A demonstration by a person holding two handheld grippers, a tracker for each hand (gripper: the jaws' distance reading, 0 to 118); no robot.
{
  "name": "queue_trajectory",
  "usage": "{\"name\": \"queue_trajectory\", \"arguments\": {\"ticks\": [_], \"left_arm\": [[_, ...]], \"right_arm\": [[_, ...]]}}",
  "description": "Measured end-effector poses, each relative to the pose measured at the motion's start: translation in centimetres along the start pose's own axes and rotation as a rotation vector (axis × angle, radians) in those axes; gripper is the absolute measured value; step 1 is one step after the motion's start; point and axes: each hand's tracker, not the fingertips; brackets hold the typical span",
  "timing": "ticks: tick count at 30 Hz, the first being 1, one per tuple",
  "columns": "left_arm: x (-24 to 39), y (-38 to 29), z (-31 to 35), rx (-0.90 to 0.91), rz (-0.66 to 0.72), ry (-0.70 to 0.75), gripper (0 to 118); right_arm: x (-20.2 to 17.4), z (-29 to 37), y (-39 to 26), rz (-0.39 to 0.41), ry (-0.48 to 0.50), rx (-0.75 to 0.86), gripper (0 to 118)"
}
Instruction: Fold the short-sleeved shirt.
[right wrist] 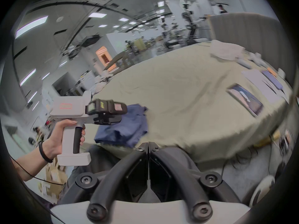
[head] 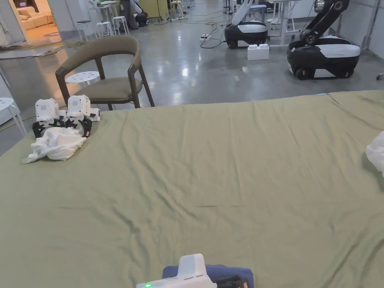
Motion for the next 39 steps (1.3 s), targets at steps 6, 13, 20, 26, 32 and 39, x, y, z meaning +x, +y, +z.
{"name": "queue_trajectory", "arguments": {"ticks": [6,13,20,26,32,39], "left_arm": [[-5.6,1.7,7.0,0.107,0.052,0.11,96],[-13.0,0.8,9.3,0.131,0.316,0.069,96],[-14.9,0.1,3.2,-0.007,0.434,-0.145,86],[-14.5,-0.2,1.0,-0.043,0.371,-0.07,36],[-13.1,0.6,2.2,-0.034,0.33,-0.019,28],[-18.4,5.7,14.1,0.14,0.259,0.053,27]], "right_arm": [[-4.0,-11.6,6.0,0.175,0.081,-0.127,0],[-4.7,-23.0,5.6,0.247,-0.063,-0.431,0],[-4.3,-22.2,6.2,0.178,-0.041,-0.41,0],[-4.2,-22.5,5.9,0.167,-0.055,-0.41,0],[-5.2,-20.8,6.3,0.209,-0.036,-0.337,0],[-5.8,-12.6,9.8,0.073,0.152,-0.067,0]]}}
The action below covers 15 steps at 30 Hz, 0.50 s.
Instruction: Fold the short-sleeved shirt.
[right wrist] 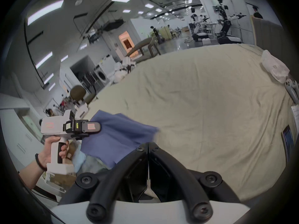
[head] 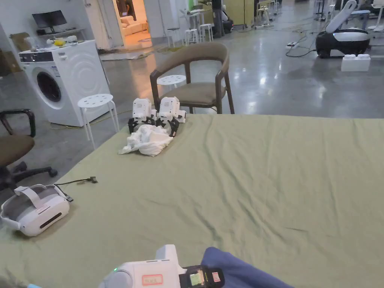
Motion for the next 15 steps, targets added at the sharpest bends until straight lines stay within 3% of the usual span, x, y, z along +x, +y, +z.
{"name": "queue_trajectory", "arguments": {"ticks": [4,6,9,11,13,15], "left_arm": [[-6.8,6.0,4.8,0.027,0.041,0.249,26],[-9.0,7.8,5.8,0.056,0.037,0.366,26],[-12.1,9.5,5.8,0.071,0.106,0.424,29],[-12.9,9.8,5.4,0.077,0.157,0.465,56],[-12.6,9.8,5.3,0.097,0.111,0.574,84],[-11.3,10.4,6.6,0.127,0.049,0.625,86]], "right_arm": [[1.2,1.8,-0.9,-0.144,-0.004,0.015,0],[1.3,2.4,-1.2,-0.223,0.045,0.052,0],[1.1,2.9,-1.5,-0.232,0.06,0.06,0],[1.0,2.8,-1.5,-0.209,0.045,0.052,0],[1.1,3.5,-1.6,-0.148,0.0,0.082,0],[1.1,4.8,-1.6,-0.119,-0.022,0.132,0]]}}
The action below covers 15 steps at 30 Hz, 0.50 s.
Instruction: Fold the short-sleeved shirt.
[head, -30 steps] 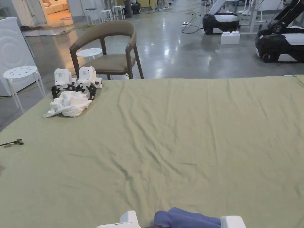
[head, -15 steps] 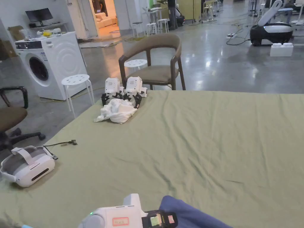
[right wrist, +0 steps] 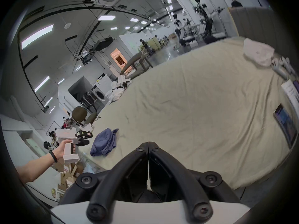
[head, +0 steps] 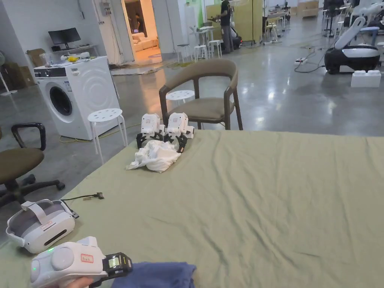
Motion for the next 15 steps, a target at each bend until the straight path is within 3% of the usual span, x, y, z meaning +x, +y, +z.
{"name": "queue_trajectory", "arguments": {"ticks": [3,5,7,13,15], "left_arm": [[1.7,1.1,5.4,0.15,-0.106,0.05,86],[3.5,1.1,9.9,0.271,-0.188,-0.011,86],[5.9,0.2,15.7,0.383,-0.262,-0.13,86],[11.7,-8.0,28.6,0.73,-0.369,-0.298,86],[13.4,-11.0,30.8,0.821,-0.391,-0.314,86]], "right_arm": [[0.6,2.0,0.8,-0.028,0.001,0.086,0],[0.5,3.3,1.4,-0.022,-0.006,0.132,0],[-0.3,5.0,2.1,0.038,-0.039,0.202,0],[-3.9,9.9,4.1,0.244,-0.113,0.356,0],[-4.8,11.1,4.7,0.25,-0.125,0.386,0]]}}
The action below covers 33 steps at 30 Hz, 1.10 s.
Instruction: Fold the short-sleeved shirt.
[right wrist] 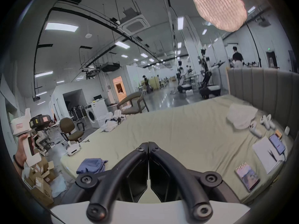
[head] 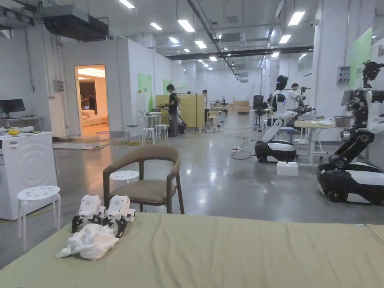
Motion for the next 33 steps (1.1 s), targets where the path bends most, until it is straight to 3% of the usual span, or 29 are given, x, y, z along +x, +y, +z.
{"name": "queue_trajectory", "arguments": {"ticks": [4,6,8,9,10,11,13,17,33], "left_arm": [[5.5,-0.6,3.4,0.104,-0.074,-0.014,83],[7.4,-1.0,4.6,0.126,-0.068,-0.005,82],[7.9,-1.4,4.6,0.127,-0.088,0.001,72],[8.7,-1.5,5.2,0.143,-0.093,0.02,61],[9.2,-1.5,5.7,0.148,-0.105,0.017,36],[9.3,-1.5,5.7,0.152,-0.123,-0.004,20],[10.4,-1.7,6.7,0.182,-0.184,-0.001,9],[11.1,-2.0,7.7,0.185,-0.203,-0.005,0],[10.7,-2.6,6.8,0.135,-0.142,-0.024,0]], "right_arm": [[-0.8,2.2,1.5,0.012,-0.008,0.088,0],[-1.3,3.2,1.7,0.065,-0.041,0.136,0],[-1.9,4.0,1.7,0.119,-0.07,0.155,0],[-2.0,4.4,1.6,0.157,-0.079,0.17,0],[-2.3,4.9,1.2,0.201,-0.083,0.199,0],[-2.5,5.4,1.0,0.225,-0.091,0.216,0],[-2.5,5.9,0.6,0.194,-0.106,0.221,0],[-1.9,6.3,0.4,0.153,-0.107,0.215,0],[-2.0,5.6,0.1,0.132,-0.095,0.168,0]]}}
